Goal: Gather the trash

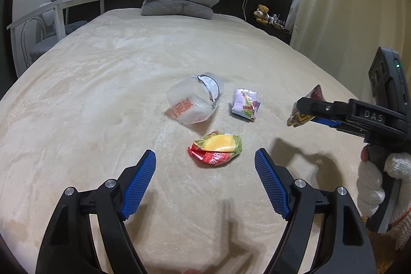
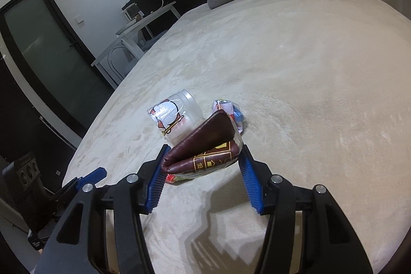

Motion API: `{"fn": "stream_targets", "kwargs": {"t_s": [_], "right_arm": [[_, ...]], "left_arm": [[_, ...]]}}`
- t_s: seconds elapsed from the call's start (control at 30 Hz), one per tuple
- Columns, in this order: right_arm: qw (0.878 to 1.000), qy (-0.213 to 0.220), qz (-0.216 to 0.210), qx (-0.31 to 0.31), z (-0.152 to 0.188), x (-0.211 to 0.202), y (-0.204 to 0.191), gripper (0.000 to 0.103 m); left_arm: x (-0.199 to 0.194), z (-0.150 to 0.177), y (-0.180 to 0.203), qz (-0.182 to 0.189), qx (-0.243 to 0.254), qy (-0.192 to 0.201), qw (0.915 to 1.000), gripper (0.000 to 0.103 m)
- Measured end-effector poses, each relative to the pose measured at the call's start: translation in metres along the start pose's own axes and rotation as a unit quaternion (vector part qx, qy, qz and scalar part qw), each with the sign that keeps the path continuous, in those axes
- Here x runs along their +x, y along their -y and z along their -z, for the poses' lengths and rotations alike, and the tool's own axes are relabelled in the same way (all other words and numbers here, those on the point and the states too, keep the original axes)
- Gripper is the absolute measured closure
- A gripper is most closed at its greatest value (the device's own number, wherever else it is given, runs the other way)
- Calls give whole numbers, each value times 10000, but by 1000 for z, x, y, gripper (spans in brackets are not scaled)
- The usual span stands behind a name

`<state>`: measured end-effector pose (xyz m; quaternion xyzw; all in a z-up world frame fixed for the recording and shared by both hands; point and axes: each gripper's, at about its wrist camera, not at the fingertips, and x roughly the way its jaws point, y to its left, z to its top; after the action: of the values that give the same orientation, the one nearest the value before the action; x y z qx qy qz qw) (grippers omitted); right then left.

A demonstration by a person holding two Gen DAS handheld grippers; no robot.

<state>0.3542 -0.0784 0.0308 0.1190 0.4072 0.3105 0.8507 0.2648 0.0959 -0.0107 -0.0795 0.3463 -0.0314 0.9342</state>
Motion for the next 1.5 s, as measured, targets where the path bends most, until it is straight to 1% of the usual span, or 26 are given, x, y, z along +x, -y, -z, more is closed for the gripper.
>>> {"fn": "stream_targets", "kwargs": {"t_s": [0.1, 0.17, 0.3, 0.4, 0.5, 0.6, 0.83, 0.9, 1.0, 1.2, 1.3, 1.37, 1.5], "right_arm": [[10000, -3, -11, 35, 3, -9, 8, 49], [10000, -27, -8, 19, 4, -12, 10, 49], [9999, -74, -103, 6, 5, -17, 11, 49], [9999, -60, -102, -68, 6, -21, 11, 49], [9999, -64, -148, -38, 5, -24, 12, 49], [9998, -69, -186, -13, 6, -26, 14, 49], [9997, -55, -221, 36, 5, -26, 15, 49], [9997, -59, -221, 34, 5, -25, 14, 49], [9998, -51, -211, 40, 5, -26, 15, 49], [9997, -17, -224, 100, 4, -24, 16, 49], [9998, -15, -212, 26, 5, -22, 15, 49], [9998, -21, -192, -8, 4, -23, 15, 49], [9999, 82, -100, -100, 5, -26, 16, 49]], "left_arm": [[23, -2, 8, -49, 137, -202, 9997, 25], [36, -2, 12, -138, 207, -286, 9993, 25], [56, -3, 20, -202, 328, -422, 9984, 25], [69, -5, 24, -246, 358, -510, 9978, 25], [80, -6, 24, -363, 358, -559, 9971, 25], [88, -8, 23, -390, 301, -605, 9970, 25], [107, -5, 23, -538, 337, -778, 9950, 25], [109, -5, 21, -543, 275, -795, 9950, 26], [109, -5, 19, -600, 208, -783, 9949, 33], [98, -5, 18, -565, 170, -639, 9962, 34], [89, -6, 17, -528, 93, -549, 9970, 34], [85, -9, 17, -472, 38, -561, 9973, 34], [69, -11, 19, -449, -16, -395, 9982, 34]]}}
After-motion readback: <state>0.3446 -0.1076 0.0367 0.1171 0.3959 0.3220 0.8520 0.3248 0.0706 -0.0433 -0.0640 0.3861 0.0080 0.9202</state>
